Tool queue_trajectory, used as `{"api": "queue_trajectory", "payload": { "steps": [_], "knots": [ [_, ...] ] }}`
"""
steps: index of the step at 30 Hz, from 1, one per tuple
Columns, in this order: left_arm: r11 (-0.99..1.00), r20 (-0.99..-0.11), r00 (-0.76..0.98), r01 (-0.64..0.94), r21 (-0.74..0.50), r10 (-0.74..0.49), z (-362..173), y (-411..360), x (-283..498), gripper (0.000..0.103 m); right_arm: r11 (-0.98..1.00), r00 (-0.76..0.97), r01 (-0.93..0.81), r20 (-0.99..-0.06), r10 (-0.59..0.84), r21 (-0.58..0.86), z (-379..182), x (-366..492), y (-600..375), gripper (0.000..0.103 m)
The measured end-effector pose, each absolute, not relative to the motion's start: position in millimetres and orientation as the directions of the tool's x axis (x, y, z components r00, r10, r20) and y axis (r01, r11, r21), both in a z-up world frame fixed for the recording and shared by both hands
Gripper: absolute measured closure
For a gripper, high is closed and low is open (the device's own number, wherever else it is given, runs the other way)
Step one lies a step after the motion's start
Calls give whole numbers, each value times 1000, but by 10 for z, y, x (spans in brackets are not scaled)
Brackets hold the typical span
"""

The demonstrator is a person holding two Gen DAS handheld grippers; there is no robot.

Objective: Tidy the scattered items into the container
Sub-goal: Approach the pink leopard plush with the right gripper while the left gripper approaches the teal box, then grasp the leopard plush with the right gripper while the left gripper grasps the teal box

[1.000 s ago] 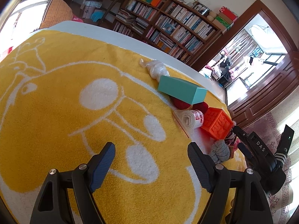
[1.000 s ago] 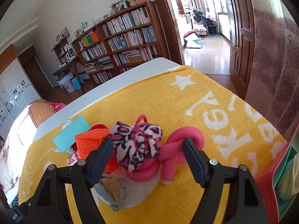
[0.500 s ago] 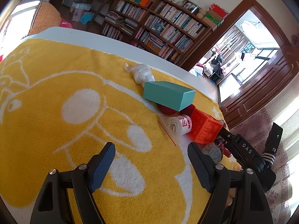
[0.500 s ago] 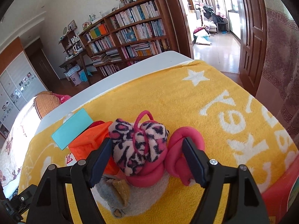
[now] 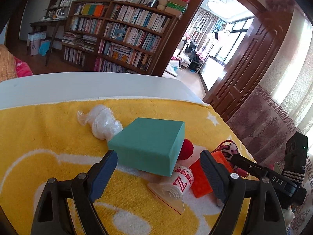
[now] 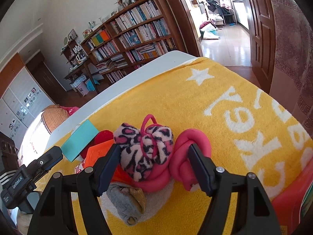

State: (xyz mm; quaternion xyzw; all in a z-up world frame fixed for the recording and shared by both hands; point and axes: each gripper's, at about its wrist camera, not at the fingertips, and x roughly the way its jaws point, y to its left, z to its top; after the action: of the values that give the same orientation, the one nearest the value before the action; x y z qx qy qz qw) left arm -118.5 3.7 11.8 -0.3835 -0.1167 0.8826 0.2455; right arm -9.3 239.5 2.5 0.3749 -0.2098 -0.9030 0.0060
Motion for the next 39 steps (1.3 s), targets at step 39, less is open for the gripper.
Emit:
{"api": "queue_trajectory", "payload": {
  "steps": [39],
  "knots": [
    [-851,-711,-484,-404,-336,510,-194,120,-1838,7,-912,-715,-150,-679,-167,383,-22,-100,2374,27]
  ]
}}
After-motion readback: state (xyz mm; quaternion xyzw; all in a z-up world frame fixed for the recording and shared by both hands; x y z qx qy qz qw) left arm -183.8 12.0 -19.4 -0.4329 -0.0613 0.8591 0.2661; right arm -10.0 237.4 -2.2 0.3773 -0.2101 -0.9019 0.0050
